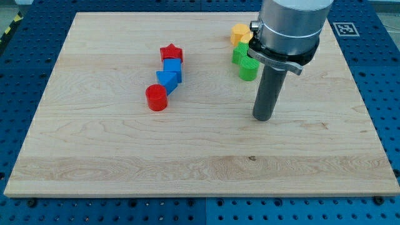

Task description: Push the red star to the top left of the board

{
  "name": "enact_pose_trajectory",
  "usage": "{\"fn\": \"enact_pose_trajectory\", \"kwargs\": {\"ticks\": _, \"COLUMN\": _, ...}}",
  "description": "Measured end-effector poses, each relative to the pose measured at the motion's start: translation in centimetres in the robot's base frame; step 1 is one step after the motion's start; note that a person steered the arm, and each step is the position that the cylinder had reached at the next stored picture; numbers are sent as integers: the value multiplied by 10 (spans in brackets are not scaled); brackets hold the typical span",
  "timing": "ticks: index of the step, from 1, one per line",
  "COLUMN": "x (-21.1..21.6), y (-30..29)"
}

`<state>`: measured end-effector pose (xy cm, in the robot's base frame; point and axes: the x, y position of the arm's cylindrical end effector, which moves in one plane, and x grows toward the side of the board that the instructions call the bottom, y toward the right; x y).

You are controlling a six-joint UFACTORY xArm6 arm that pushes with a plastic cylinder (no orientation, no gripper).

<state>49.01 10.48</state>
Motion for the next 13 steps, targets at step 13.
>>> {"fn": "enact_pose_trajectory", "kwargs": {"ticks": 13, "x": -173, "y": -162}}
